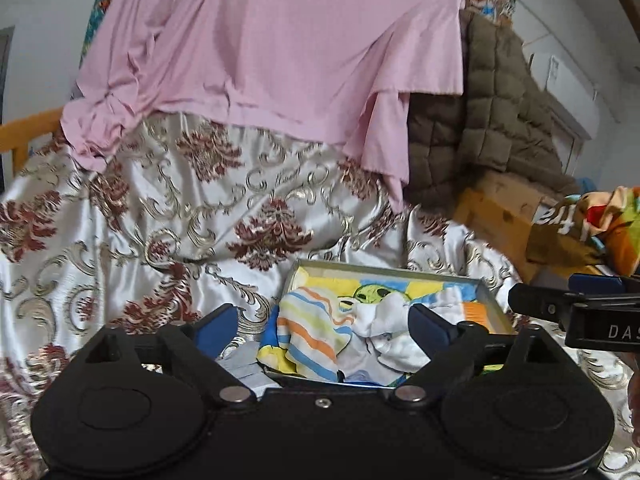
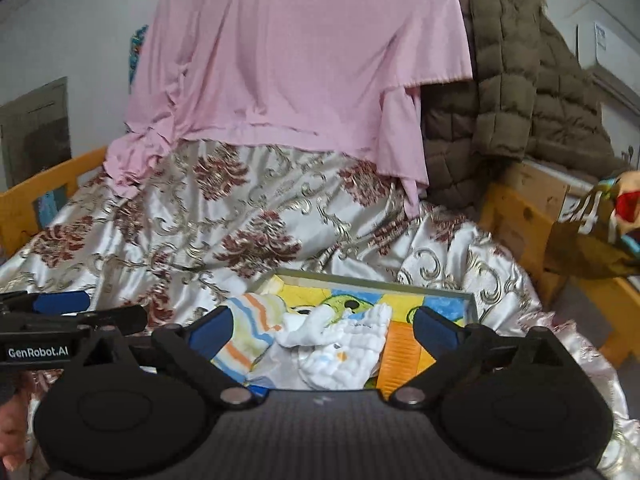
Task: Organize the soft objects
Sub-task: 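Withdraw both open tools from the tray back toward the pile, then move the left tool over the cartoon-print packet while the right tool approaches the grey pouch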
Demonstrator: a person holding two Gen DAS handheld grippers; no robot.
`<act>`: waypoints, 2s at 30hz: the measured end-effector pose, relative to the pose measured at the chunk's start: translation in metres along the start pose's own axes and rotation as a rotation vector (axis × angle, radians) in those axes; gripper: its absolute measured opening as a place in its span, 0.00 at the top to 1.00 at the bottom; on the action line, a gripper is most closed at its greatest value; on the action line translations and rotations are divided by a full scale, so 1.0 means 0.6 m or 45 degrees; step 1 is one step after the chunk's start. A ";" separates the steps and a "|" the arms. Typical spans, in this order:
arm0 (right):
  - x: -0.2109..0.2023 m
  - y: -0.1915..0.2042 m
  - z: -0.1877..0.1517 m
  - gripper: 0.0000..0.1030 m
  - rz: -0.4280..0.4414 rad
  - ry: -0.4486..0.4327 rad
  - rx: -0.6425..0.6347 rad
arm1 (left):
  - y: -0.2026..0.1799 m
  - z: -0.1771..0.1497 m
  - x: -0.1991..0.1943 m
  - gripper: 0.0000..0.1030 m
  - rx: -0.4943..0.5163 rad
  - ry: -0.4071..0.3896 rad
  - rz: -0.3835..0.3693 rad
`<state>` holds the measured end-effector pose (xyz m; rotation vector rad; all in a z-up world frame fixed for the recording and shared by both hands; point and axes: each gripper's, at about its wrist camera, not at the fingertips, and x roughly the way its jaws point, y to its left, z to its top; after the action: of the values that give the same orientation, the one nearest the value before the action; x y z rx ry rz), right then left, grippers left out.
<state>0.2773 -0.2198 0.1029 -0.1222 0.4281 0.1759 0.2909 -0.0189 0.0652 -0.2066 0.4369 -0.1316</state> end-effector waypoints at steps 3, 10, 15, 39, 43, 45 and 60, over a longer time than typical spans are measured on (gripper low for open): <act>-0.043 0.015 -0.007 0.00 0.020 -0.027 0.011 | 0.000 -0.010 -0.047 0.06 0.026 -0.035 0.002; -0.117 0.062 -0.035 0.00 0.008 -0.047 -0.036 | 0.022 -0.037 -0.138 0.02 -0.012 -0.089 0.033; -0.150 0.083 -0.058 0.00 -0.009 -0.055 -0.008 | 0.039 -0.055 -0.184 0.02 -0.027 -0.116 0.076; -0.189 0.175 -0.226 0.00 -0.160 -0.091 0.065 | 0.092 -0.178 -0.251 0.01 -0.031 -0.009 0.208; -0.179 0.177 -0.253 0.00 -0.189 -0.078 0.080 | 0.093 -0.194 -0.243 0.01 -0.012 0.026 0.208; -0.174 0.176 -0.262 0.00 -0.192 -0.063 0.078 | 0.092 -0.202 -0.238 0.01 0.020 0.038 0.215; -0.149 0.147 -0.306 0.00 -0.168 0.001 0.141 | 0.099 -0.231 -0.209 0.01 0.044 0.101 0.238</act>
<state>0.1064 -0.1746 -0.0321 -0.0415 0.4282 0.0221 0.1229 0.0365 -0.0201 -0.1262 0.5306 0.0364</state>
